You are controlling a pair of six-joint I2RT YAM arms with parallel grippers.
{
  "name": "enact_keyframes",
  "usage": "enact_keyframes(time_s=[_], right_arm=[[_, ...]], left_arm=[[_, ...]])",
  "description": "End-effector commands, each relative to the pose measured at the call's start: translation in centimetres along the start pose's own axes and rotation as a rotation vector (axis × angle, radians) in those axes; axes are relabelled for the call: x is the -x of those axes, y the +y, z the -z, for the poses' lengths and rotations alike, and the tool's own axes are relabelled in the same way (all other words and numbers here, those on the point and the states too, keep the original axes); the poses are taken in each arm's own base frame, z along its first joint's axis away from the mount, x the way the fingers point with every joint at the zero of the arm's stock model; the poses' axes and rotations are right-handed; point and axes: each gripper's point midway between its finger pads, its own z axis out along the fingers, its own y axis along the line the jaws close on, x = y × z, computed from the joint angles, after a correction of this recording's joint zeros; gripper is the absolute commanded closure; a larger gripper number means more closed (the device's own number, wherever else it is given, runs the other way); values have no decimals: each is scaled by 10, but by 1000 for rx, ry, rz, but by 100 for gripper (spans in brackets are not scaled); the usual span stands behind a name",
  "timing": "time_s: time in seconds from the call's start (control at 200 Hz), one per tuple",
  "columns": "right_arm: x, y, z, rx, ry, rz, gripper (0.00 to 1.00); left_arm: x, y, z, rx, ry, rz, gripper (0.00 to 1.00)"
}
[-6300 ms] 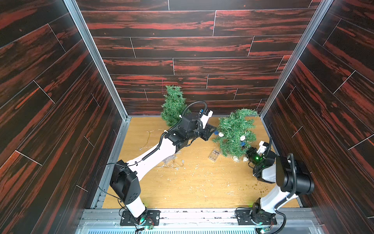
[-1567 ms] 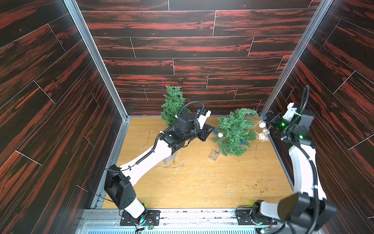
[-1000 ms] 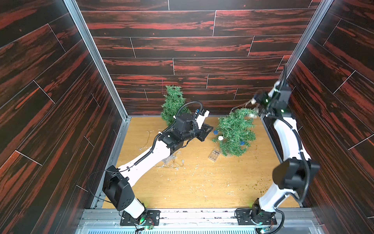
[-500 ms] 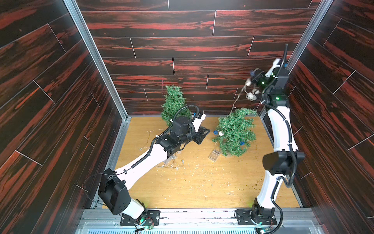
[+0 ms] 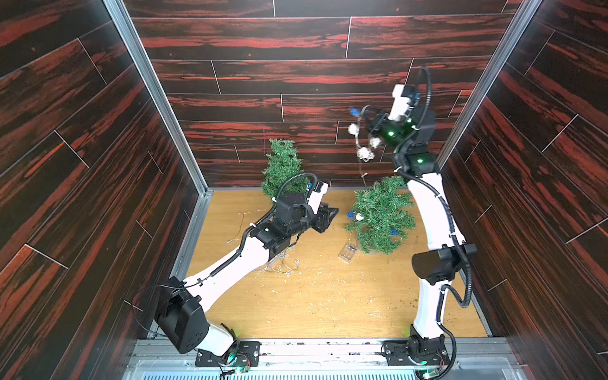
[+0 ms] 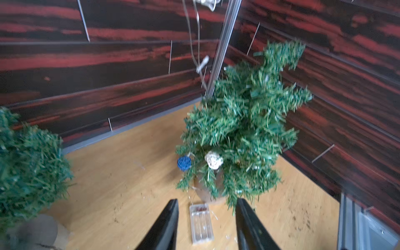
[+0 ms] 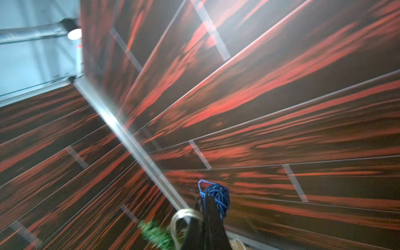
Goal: Remove string lights from the small christmas tree
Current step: Remove the light string from the Christmas tree.
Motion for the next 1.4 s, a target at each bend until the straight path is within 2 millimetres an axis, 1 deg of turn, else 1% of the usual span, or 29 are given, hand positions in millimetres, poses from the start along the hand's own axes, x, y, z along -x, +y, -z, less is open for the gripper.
enact_keyframes(time_s=[0.0,0.08,0.125,0.22,0.306,0.361,0.376,0.386,0.411,0.511,0.616,0.671,0.726,0.736,0.837,0.927,1.067,1.127,1.202,1.263,1.303,1.358,1.398], right_arm=[[3,50,10,129,9,28,100],[-6,63,15,154,33,11,100],[-11,66,17,156,41,12,100],[-16,58,22,115,25,20,100],[-15,50,27,69,-3,38,100],[-12,50,30,60,-15,51,100],[-13,50,30,60,-15,52,100],[-12,51,31,62,-16,55,100],[-12,51,31,63,-18,54,100],[-13,53,32,75,-13,54,100],[-14,54,32,81,-6,58,100],[-14,54,33,83,-3,65,100],[-15,55,33,83,3,70,100],[-15,55,34,83,4,71,100],[-16,55,36,82,6,87,100],[-12,56,39,79,-6,97,100],[-13,55,41,86,-4,99,100],[-14,56,43,90,0,102,100],[-15,53,45,84,-4,103,100],[-15,49,48,76,-12,100,100],[-17,47,50,71,-12,100,100],[-18,43,51,64,-13,94,100],[-18,41,52,60,-14,91,100]], left_arm=[[21,1,-5,-10,-80,-11,50],[27,-1,-13,-31,-130,-29,47],[31,0,-18,-38,-169,-36,45],[39,2,-31,-45,-227,-46,43],[43,6,-49,-52,-257,-40,43],[49,9,-58,-49,-294,-32,42],[53,10,-59,-44,-312,-30,43],[47,14,-66,-35,-303,-24,42],[47,20,-73,-21,-313,-16,43],[59,33,-90,5,-383,13,42],[72,32,-104,-26,-428,21,42],[74,32,-112,-31,-432,4,42],[78,33,-118,-28,-440,-15,42],[81,33,-117,-29,-447,-19,42],[82,32,-125,-44,-444,-32,42],[79,36,-133,-40,-433,-31,42],[78,38,-143,-40,-423,-30,43],[77,43,-147,-23,-414,-42,47],[74,55,-148,16,-396,-46,61],[66,66,-149,51,-363,-44,74],[60,72,-149,73,-332,-46,80],[55,78,-145,96,-310,-53,86],[51,81,-142,111,-299,-62,88]])
